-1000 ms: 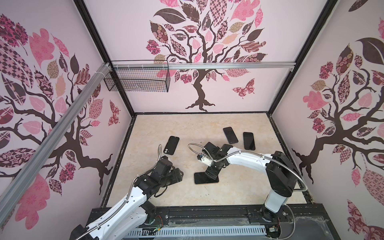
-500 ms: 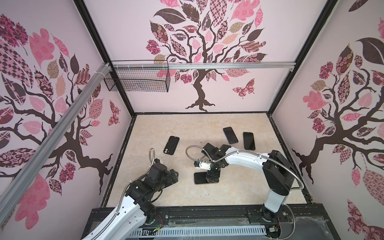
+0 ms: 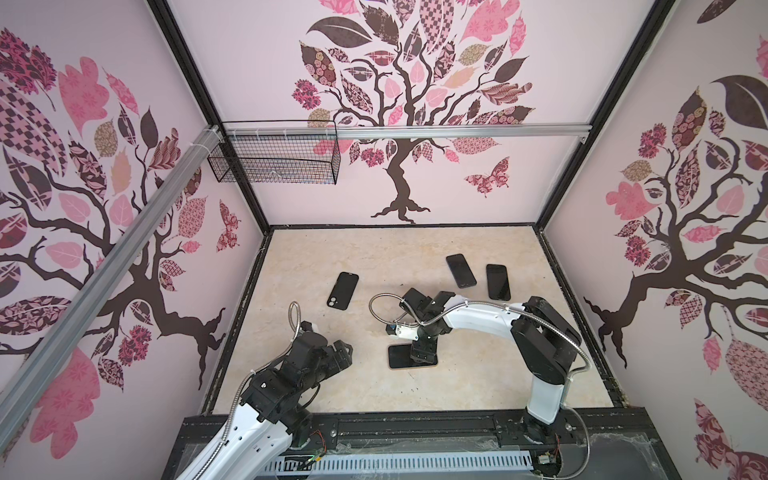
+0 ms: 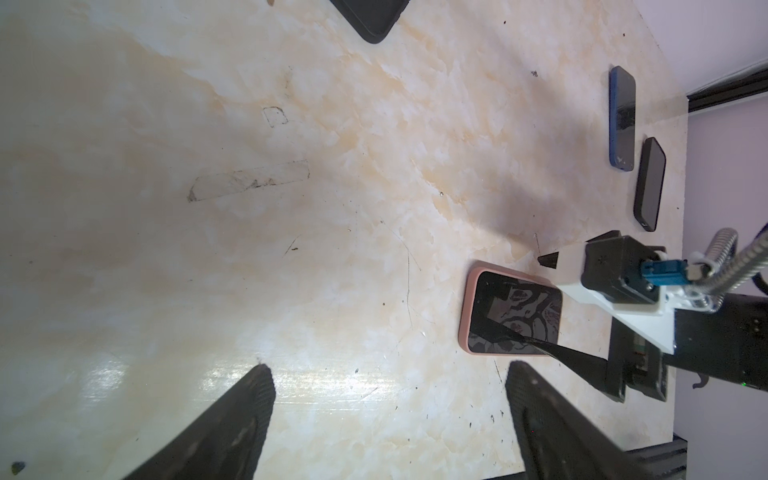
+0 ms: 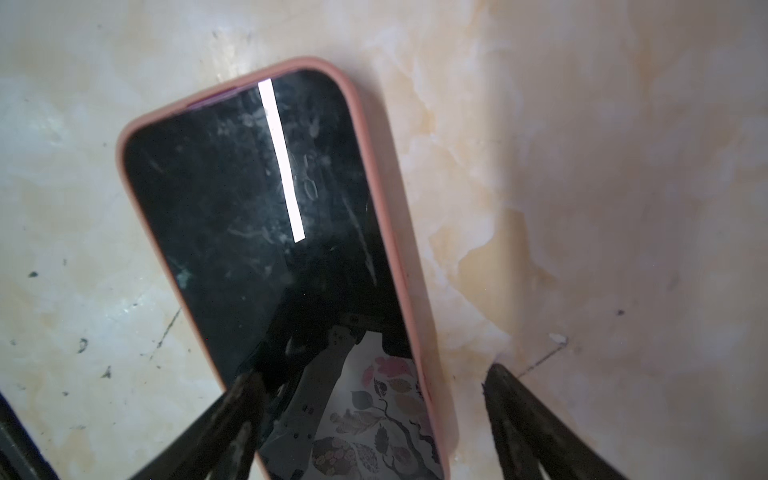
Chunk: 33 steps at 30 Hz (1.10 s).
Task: Put the phone into the phone case
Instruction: 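Grip the pink-cased phone's end with the right gripper while left arm draws back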
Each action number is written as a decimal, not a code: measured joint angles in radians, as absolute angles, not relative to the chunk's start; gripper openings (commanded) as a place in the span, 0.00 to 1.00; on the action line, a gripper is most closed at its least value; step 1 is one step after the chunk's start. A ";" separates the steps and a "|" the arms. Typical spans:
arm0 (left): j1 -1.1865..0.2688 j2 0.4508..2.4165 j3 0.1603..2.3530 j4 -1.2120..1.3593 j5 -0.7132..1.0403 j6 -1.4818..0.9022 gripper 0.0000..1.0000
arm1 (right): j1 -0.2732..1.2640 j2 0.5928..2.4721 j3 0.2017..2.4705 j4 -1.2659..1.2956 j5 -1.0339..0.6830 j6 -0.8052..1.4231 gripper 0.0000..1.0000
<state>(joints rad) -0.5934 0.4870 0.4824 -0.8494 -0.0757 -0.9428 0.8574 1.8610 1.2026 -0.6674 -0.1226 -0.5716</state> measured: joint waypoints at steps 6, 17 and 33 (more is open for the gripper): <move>-0.593 0.487 0.482 -0.850 -0.077 -0.943 0.91 | 0.870 1.861 1.187 -0.669 -0.156 -0.585 0.87; -0.593 0.505 0.482 -0.850 -0.072 -0.941 0.93 | 0.880 1.852 1.170 -0.650 -0.171 -0.580 0.94; -0.593 0.511 0.482 -0.847 -0.048 -0.934 0.93 | 0.892 1.847 1.169 -0.662 -0.223 -0.577 1.00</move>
